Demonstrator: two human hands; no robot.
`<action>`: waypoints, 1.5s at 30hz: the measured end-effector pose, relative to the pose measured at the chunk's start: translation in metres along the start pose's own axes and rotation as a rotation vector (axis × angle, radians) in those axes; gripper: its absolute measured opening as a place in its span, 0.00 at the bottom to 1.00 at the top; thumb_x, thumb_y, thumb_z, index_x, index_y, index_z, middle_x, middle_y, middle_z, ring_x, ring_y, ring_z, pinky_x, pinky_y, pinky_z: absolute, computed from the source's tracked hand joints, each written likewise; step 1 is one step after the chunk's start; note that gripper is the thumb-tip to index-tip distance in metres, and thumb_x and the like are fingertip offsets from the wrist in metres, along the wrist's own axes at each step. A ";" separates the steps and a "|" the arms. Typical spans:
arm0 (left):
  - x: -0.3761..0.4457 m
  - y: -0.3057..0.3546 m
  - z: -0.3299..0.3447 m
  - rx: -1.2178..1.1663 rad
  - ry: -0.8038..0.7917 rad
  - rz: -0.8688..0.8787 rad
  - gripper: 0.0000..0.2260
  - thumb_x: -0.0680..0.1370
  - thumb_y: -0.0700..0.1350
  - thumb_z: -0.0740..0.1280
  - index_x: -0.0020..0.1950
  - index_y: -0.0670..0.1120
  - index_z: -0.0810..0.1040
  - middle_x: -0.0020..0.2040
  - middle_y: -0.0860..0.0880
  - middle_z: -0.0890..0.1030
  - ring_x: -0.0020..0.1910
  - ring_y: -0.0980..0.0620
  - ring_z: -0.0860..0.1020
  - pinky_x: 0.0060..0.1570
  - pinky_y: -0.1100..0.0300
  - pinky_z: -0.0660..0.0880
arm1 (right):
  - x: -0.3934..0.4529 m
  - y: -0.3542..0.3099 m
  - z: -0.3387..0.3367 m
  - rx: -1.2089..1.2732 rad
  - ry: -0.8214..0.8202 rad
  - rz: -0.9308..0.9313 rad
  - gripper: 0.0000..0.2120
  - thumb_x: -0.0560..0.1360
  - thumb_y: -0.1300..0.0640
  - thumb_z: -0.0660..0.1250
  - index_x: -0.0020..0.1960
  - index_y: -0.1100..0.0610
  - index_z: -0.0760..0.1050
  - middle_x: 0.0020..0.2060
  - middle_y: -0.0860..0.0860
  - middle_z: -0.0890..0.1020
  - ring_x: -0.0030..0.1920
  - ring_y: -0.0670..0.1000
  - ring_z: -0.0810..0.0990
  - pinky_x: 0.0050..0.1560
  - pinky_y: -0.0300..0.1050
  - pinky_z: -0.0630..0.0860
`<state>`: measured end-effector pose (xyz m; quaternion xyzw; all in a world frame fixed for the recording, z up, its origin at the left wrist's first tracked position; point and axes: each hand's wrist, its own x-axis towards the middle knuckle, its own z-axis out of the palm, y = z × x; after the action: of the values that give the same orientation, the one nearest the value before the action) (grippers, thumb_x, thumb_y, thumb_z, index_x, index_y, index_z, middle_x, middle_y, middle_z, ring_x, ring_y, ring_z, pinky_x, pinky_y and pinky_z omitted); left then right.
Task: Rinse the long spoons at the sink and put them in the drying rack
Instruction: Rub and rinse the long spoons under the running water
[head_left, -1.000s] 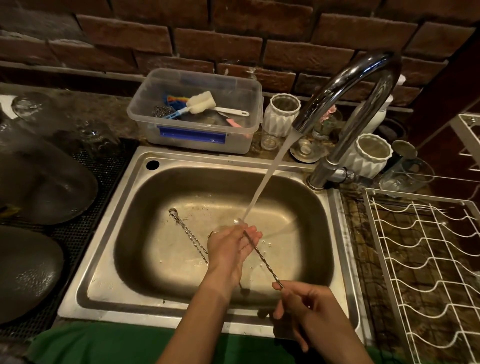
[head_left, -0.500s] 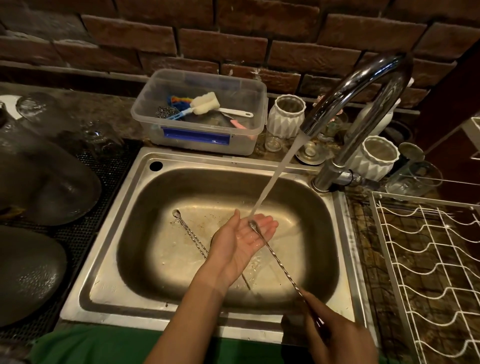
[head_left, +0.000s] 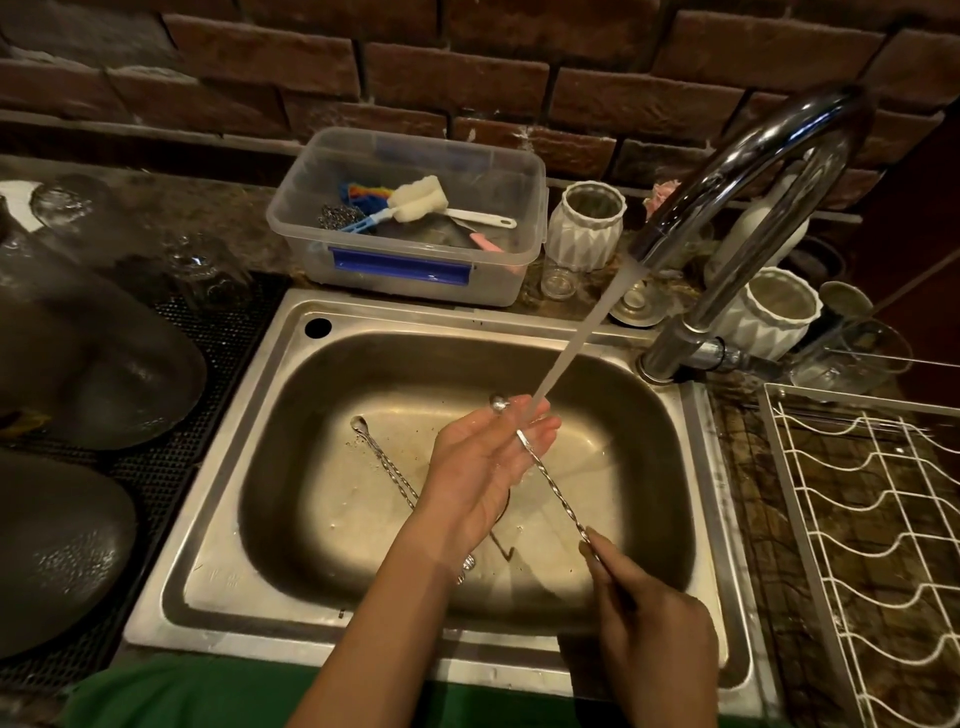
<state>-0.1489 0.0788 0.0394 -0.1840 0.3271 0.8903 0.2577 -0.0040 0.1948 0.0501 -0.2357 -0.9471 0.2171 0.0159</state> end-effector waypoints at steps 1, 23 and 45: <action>0.000 0.000 0.001 0.012 -0.008 0.008 0.16 0.71 0.37 0.73 0.56 0.32 0.80 0.55 0.34 0.84 0.50 0.40 0.86 0.52 0.52 0.83 | 0.003 -0.003 0.005 0.066 0.014 -0.007 0.18 0.70 0.55 0.76 0.56 0.37 0.82 0.29 0.53 0.85 0.31 0.56 0.85 0.34 0.49 0.82; 0.014 0.005 -0.010 0.434 -0.119 0.132 0.22 0.70 0.49 0.78 0.61 0.43 0.81 0.55 0.42 0.86 0.59 0.43 0.83 0.67 0.46 0.74 | 0.071 -0.040 0.040 0.596 0.036 -0.084 0.13 0.76 0.57 0.70 0.54 0.38 0.81 0.34 0.27 0.82 0.34 0.36 0.84 0.42 0.34 0.80; 0.027 0.034 -0.020 0.232 -0.053 0.253 0.11 0.79 0.35 0.65 0.60 0.41 0.80 0.57 0.40 0.85 0.58 0.44 0.84 0.50 0.57 0.82 | 0.117 -0.065 0.025 1.369 -0.531 0.284 0.30 0.75 0.32 0.54 0.53 0.54 0.84 0.51 0.58 0.87 0.50 0.60 0.86 0.39 0.41 0.83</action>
<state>-0.1867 0.0522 0.0286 -0.0869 0.4415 0.8765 0.1714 -0.1401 0.1860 0.0465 -0.2330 -0.5328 0.8076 -0.0985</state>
